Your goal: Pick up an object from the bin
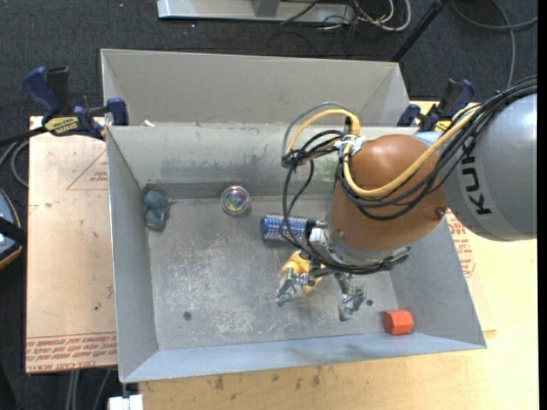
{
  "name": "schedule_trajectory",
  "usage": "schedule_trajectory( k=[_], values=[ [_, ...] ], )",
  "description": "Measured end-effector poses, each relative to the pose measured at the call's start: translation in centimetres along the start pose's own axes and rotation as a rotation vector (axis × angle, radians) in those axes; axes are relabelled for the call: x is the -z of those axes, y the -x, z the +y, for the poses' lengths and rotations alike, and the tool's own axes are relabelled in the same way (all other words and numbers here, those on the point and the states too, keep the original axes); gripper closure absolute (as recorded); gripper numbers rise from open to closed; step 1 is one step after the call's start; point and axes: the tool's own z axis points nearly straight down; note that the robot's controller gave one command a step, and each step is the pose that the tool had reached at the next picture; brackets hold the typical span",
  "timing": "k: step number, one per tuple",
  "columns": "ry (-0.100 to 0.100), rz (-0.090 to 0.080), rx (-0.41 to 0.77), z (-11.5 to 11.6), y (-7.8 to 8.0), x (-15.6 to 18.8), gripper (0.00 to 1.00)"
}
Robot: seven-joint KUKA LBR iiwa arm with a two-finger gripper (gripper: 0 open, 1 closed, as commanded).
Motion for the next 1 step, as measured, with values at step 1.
schedule_trajectory(
  k=[1],
  values=[
    [-0.009, 0.003, 0.368, -1.75, -9.18, -0.55, 0.0]
  ],
)
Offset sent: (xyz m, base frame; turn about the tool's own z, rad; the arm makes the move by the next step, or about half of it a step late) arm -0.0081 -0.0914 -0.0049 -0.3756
